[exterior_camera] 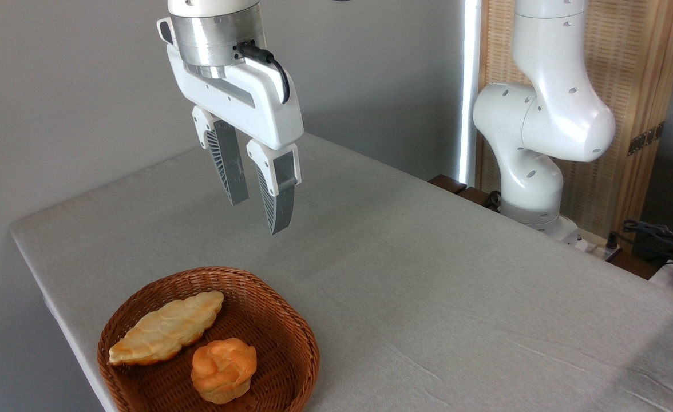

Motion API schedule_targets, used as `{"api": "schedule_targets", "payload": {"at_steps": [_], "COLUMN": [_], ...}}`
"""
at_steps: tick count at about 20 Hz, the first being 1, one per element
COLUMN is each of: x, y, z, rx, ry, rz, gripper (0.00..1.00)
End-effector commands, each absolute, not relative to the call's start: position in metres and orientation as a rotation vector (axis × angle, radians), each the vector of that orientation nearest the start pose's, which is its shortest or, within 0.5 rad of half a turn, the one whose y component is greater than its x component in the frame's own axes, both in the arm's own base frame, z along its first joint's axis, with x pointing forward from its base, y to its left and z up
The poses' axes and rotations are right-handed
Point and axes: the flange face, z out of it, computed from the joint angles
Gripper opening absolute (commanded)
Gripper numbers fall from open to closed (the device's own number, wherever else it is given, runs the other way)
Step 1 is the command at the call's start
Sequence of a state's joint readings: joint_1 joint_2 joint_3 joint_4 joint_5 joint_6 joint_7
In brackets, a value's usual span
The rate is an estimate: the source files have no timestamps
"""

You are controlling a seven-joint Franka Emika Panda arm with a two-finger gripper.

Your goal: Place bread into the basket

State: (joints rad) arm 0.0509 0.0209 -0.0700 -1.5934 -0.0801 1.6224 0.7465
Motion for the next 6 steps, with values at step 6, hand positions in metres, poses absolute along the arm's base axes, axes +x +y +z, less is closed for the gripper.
{"api": "schedule_targets", "payload": {"at_steps": [6], "x": [0.5607], "y": [-0.0044], "z": [0.6165], "rx": [-2.916], "ry": [1.296], "rz": [-0.088], "gripper": [1.00]}}
